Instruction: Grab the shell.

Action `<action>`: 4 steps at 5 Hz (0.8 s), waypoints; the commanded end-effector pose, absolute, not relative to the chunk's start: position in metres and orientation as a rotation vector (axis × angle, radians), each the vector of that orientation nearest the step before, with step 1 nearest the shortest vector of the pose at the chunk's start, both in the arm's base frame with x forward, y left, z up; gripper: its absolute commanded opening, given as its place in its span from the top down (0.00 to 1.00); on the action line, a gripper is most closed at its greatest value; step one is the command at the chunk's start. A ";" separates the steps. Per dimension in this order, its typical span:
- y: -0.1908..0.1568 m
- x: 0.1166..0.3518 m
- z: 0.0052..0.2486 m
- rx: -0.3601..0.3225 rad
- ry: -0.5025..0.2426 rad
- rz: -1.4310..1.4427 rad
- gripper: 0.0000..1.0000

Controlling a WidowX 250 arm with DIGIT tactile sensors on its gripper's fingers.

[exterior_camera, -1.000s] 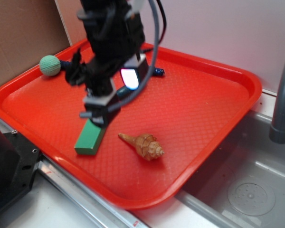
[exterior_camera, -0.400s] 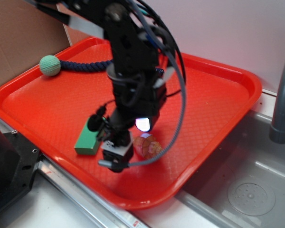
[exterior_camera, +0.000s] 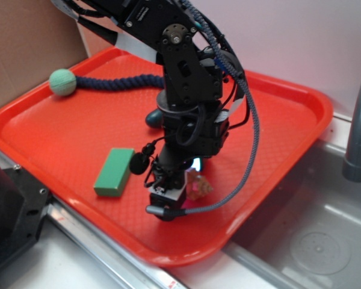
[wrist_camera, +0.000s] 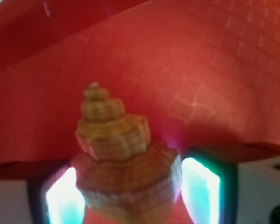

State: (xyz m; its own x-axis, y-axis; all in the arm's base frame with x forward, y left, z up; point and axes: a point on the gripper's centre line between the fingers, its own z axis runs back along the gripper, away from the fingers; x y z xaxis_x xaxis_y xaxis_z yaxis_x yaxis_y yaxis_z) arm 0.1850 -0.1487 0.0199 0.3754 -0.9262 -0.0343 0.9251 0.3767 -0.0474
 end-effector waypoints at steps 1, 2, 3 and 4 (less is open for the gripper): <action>-0.152 0.180 0.025 -0.008 0.025 -1.173 1.00; -0.134 0.186 0.049 0.020 0.013 -0.948 1.00; -0.110 0.192 0.085 -0.009 -0.021 -0.705 1.00; -0.079 0.196 0.126 -0.016 -0.021 -0.455 1.00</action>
State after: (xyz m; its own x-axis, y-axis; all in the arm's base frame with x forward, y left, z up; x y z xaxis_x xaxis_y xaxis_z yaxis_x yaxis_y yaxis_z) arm 0.1995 -0.0695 0.1142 0.8988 -0.4370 -0.0342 0.4365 0.8994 -0.0220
